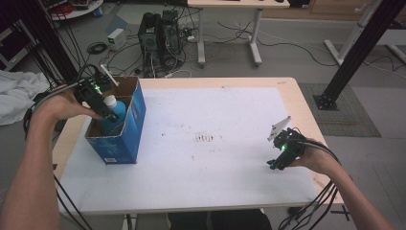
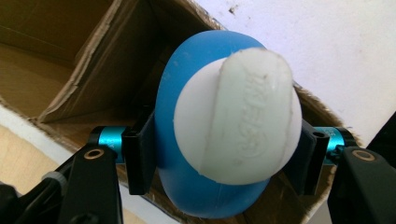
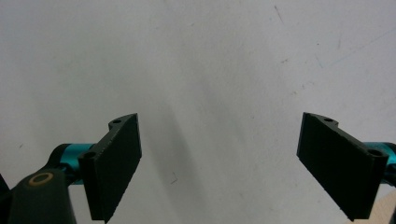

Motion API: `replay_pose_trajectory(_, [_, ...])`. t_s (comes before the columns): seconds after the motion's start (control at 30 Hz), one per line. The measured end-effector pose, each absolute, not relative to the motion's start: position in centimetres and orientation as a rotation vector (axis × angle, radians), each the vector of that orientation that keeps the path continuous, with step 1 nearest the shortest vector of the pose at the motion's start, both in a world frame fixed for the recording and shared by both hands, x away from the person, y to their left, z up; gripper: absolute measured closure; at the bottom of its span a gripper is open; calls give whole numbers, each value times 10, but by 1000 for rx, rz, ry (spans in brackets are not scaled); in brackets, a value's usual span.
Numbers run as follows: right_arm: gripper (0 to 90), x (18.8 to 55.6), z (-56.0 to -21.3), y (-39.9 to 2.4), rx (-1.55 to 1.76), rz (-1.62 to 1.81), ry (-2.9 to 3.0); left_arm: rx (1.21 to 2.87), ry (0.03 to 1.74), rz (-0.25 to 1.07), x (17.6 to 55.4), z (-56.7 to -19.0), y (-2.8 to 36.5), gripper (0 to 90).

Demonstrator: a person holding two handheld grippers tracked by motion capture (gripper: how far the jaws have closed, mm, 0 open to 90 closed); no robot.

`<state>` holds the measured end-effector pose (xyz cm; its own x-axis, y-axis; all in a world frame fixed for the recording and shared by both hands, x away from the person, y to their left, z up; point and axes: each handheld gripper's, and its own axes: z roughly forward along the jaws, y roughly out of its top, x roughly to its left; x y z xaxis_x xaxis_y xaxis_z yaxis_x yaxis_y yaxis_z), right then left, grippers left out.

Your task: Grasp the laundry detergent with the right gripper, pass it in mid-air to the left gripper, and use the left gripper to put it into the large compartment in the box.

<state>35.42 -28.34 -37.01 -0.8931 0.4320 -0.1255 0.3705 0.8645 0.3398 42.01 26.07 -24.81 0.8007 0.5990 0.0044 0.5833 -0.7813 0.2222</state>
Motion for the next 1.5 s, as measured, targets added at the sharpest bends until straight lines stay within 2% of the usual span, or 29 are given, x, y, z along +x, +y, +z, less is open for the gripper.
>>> replay_pose_trajectory(0.47, [131, 355, -374, -281, 617, 459, 2846, 2838, 883, 95, 422, -270, 261, 378])
replay_pose_trajectory(1.5, [131, 353, -376, -281, 638, 459, 2845, 2870, 924, 94, 420, -270, 254, 366])
